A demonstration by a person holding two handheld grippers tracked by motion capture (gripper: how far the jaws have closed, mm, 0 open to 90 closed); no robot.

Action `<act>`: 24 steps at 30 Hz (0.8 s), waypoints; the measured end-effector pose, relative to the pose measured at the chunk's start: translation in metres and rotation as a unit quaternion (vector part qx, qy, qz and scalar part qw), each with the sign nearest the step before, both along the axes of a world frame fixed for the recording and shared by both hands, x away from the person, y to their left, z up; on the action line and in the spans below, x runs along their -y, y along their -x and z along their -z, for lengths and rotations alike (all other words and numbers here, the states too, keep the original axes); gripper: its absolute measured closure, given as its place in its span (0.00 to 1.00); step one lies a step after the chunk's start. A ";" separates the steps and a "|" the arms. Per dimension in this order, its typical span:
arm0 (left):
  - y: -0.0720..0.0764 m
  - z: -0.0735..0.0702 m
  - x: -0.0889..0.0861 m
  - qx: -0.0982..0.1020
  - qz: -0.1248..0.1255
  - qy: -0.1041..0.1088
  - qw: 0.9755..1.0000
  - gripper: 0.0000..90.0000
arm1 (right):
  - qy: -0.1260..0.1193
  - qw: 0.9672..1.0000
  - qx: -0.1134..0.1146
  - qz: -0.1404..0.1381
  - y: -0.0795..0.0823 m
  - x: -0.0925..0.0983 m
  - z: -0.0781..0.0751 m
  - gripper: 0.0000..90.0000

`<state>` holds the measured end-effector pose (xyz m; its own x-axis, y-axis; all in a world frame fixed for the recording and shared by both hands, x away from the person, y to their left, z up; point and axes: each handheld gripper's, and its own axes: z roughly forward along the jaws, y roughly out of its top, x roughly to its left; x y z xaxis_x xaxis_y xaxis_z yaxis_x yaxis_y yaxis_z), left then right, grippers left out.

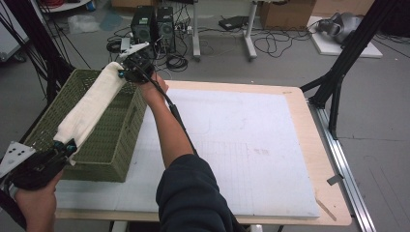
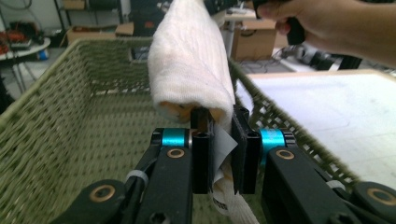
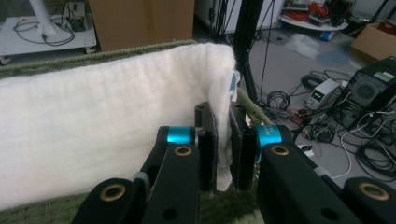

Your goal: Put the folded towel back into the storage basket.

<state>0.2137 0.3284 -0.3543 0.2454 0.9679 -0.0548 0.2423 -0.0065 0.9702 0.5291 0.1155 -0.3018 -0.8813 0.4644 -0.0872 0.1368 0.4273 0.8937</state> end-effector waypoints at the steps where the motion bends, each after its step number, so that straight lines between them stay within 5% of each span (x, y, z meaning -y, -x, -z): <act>1: 0.000 0.001 -0.001 -0.005 -0.007 0.000 1.000 0.87 | 0.003 1.000 0.000 0.001 0.001 -0.004 0.000 0.93; 3: -0.002 0.001 -0.005 -0.021 -0.026 0.009 0.999 0.76 | 0.010 1.000 0.005 0.012 0.002 -0.011 0.002 0.89; 4: -0.003 0.002 -0.007 -0.028 -0.045 0.016 0.998 0.61 | 0.012 1.000 0.009 0.022 0.003 -0.014 0.002 0.79; 6: -0.002 0.002 -0.011 -0.025 -0.078 0.035 0.996 0.35 | 0.010 0.999 0.011 0.043 0.004 -0.016 0.003 0.65; 7: -0.001 0.001 -0.014 -0.023 -0.084 0.037 0.996 0.32 | 0.007 0.999 0.006 0.042 0.004 -0.015 0.004 0.64; 15: -0.002 -0.001 -0.010 -0.020 -0.057 0.033 0.998 0.31 | 0.008 1.000 -0.003 0.029 0.006 -0.002 -0.002 0.58; 19: -0.005 -0.003 -0.002 -0.003 -0.025 0.054 0.998 0.27 | 0.001 1.000 -0.015 0.018 0.010 0.011 -0.009 0.53; 24: -0.008 -0.007 0.009 0.004 0.015 0.073 0.997 0.21 | -0.014 0.999 -0.024 0.020 0.015 0.031 -0.014 0.31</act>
